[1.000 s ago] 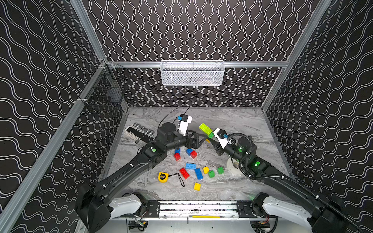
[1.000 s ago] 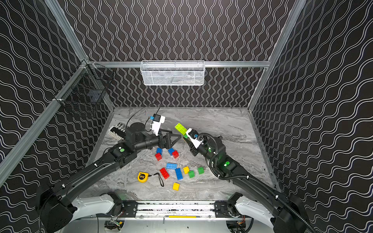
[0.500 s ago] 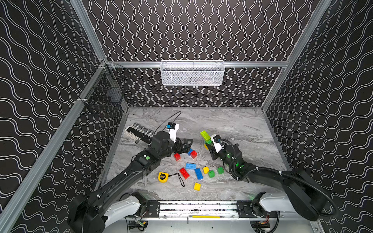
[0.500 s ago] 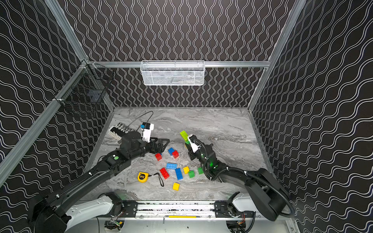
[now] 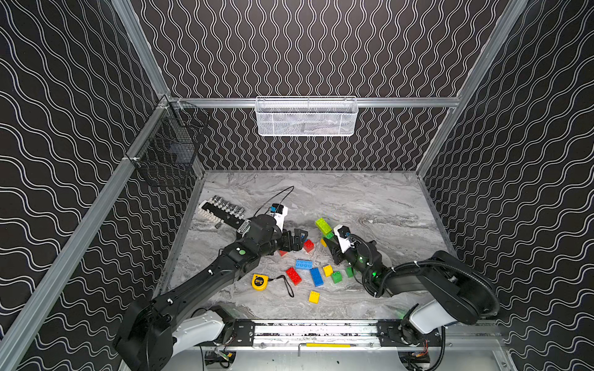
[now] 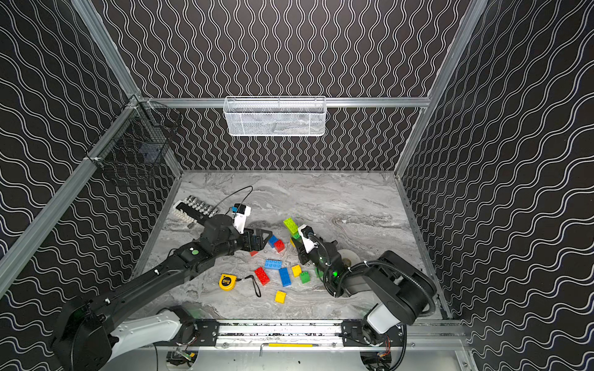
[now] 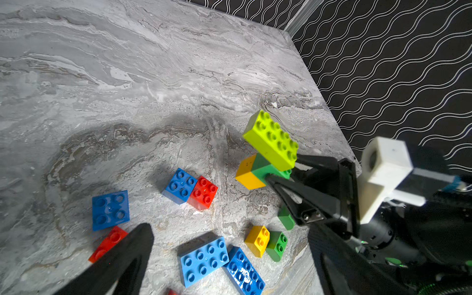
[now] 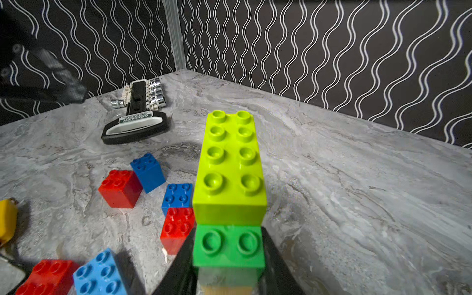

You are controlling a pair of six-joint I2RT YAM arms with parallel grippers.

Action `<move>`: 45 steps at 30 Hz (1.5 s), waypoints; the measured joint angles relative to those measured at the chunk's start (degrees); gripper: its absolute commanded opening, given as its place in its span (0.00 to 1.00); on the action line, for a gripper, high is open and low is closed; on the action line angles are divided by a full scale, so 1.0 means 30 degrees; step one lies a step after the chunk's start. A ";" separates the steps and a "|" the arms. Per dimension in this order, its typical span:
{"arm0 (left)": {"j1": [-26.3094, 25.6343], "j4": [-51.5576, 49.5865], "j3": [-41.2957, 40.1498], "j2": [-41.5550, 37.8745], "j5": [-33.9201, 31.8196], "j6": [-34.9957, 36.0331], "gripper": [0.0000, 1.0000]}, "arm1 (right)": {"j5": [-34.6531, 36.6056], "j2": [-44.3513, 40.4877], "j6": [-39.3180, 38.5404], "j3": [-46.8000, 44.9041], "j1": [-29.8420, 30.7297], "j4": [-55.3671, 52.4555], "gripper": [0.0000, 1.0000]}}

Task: Assemble a fork with lego
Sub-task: Place the lego brick at the center of the board.

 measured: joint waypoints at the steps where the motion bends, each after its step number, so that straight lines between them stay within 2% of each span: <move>1: 0.0000 0.0000 0.0000 0.0022 0.0000 0.0000 0.99 | 0.0007 0.0299 0.0007 -0.0015 0.0117 0.0124 0.00; 10: 0.0000 -0.0015 0.0000 0.0138 -0.0007 0.0007 0.99 | 0.0153 0.2849 0.0568 -0.0197 0.0474 0.1902 0.00; 27: 0.0015 0.0007 0.0029 0.0386 0.0000 0.0058 0.99 | 0.0364 0.3825 0.0561 -0.0903 0.0750 0.3810 0.42; 34: 0.0015 0.0007 0.0029 0.0386 0.0000 0.0058 0.99 | 0.0372 0.3796 0.0488 -0.1056 0.0772 0.3978 0.68; 41: 0.0015 0.0000 0.0029 0.0328 -0.0015 0.0058 0.99 | 0.0459 0.3279 0.0481 -0.1144 0.0787 0.3971 0.75; 45: 0.0015 -0.0153 -0.0029 -0.0015 -0.0408 0.0066 0.99 | 0.1005 0.1865 0.0488 -0.1683 0.0787 0.3818 0.76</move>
